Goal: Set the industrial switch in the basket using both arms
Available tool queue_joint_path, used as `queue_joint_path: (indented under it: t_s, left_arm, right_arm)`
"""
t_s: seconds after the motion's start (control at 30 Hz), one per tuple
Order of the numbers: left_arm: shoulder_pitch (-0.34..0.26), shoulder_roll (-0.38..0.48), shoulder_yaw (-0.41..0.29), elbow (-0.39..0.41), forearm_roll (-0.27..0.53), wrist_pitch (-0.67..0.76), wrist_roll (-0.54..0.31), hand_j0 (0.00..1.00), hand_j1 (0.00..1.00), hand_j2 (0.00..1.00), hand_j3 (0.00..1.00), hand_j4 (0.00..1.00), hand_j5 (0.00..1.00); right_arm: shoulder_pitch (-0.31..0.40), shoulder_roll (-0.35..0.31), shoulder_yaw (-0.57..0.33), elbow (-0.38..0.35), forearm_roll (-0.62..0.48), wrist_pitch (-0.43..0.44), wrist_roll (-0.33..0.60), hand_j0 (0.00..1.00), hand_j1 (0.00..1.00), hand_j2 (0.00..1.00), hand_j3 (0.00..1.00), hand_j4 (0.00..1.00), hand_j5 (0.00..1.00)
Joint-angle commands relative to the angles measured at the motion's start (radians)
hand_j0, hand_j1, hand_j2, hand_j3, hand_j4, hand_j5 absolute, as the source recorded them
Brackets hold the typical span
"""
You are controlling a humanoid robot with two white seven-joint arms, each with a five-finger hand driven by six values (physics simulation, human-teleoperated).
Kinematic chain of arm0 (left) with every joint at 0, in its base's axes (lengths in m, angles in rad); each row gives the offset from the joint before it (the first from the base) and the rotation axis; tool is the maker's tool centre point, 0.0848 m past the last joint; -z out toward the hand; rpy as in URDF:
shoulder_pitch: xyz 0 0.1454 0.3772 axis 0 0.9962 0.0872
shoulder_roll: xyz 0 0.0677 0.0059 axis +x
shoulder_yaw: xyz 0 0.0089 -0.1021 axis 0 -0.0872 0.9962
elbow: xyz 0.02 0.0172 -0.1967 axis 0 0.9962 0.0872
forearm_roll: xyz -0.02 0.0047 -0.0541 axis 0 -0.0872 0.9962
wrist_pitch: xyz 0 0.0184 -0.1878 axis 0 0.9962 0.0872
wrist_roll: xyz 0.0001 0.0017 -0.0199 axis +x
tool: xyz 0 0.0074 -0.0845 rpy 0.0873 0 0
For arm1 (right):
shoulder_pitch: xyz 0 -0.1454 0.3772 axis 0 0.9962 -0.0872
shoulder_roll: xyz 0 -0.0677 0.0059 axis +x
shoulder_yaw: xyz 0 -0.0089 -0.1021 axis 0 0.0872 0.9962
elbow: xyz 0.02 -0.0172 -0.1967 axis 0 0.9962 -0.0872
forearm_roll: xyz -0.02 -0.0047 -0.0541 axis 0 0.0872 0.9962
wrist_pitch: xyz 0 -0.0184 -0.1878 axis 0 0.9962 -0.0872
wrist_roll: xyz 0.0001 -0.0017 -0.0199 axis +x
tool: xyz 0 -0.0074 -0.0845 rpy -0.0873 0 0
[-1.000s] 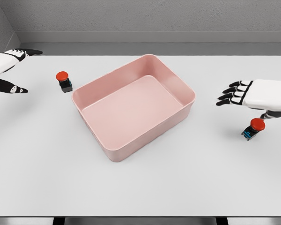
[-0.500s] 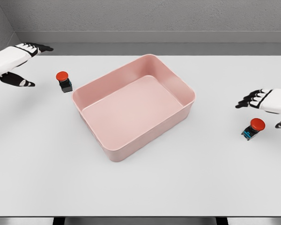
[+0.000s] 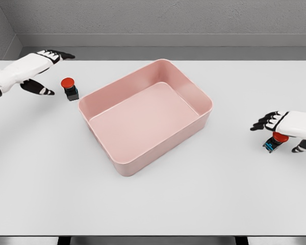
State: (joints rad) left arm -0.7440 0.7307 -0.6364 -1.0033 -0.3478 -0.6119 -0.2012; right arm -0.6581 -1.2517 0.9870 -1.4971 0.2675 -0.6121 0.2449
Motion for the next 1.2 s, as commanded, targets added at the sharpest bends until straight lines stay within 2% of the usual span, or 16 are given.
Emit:
queue_joint_path:
  t_s: [0.0,0.13,0.37,0.43,0.63,0.73,0.83,0.97,1.07,1.17]
  left_arm:
    - [-0.002,-0.020,0.000,0.020,-0.003,0.001,-0.001,1.00,1.00,1.00,1.00,1.00,1.00]
    - [-0.005,-0.030,0.000,0.046,-0.014,0.001,-0.001,1.00,1.00,1.00,1.00,1.00,1.00]
    - [-0.011,-0.054,-0.002,0.095,-0.014,0.001,-0.014,1.00,1.00,1.00,1.00,1.00,1.00]
    - [-0.026,-0.067,-0.017,0.115,-0.014,0.001,-0.014,1.00,1.00,1.00,1.00,1.00,1.00]
    - [-0.035,-0.079,-0.026,0.150,-0.014,0.001,-0.014,1.00,1.00,1.00,1.00,1.00,1.00]
    - [-0.038,-0.079,-0.029,0.161,-0.014,0.001,-0.014,1.00,1.00,1.00,1.00,1.00,1.00]
    - [-0.057,-0.079,-0.062,0.161,-0.013,0.001,-0.037,0.99,0.99,0.99,0.99,0.99,0.99]
    - [-0.061,-0.077,-0.065,0.161,-0.011,0.001,-0.038,0.99,0.99,0.99,0.99,0.99,0.99]
    - [-0.064,-0.077,-0.065,0.161,-0.010,0.001,-0.038,0.91,0.91,0.91,0.91,0.91,0.91]
    - [-0.066,-0.071,-0.065,0.161,-0.011,0.001,-0.043,0.73,0.73,0.73,0.73,0.73,0.73]
  right_arm:
    - [0.000,0.008,0.004,0.008,0.002,0.001,0.004,0.98,0.98,0.98,0.98,0.98,0.98]
    - [0.000,0.049,0.004,0.067,0.024,0.001,0.005,0.96,0.96,0.96,0.96,0.96,0.96]
    - [0.000,0.055,-0.001,0.069,0.045,0.001,0.007,0.83,0.83,0.83,0.83,0.83,0.83]
    - [0.000,0.055,-0.002,0.067,0.047,0.001,0.005,0.74,0.74,0.74,0.74,0.74,0.74]
    - [0.000,0.054,-0.001,0.063,0.048,0.001,0.007,0.68,0.68,0.68,0.68,0.68,0.68]
    - [0.000,0.054,-0.001,0.061,0.050,0.001,0.007,0.61,0.61,0.61,0.61,0.61,0.61]
    - [0.000,0.054,-0.002,0.061,0.048,0.001,0.007,0.60,0.60,0.60,0.60,0.60,0.60]
    - [0.000,0.052,-0.005,0.061,0.050,0.001,0.007,0.57,0.57,0.57,0.57,0.57,0.57]
    - [0.000,0.052,-0.007,0.061,0.048,0.001,0.007,0.56,0.56,0.56,0.56,0.56,0.56]
    - [0.000,0.052,-0.010,0.060,0.048,0.001,0.007,0.54,0.54,0.54,0.54,0.54,0.54]
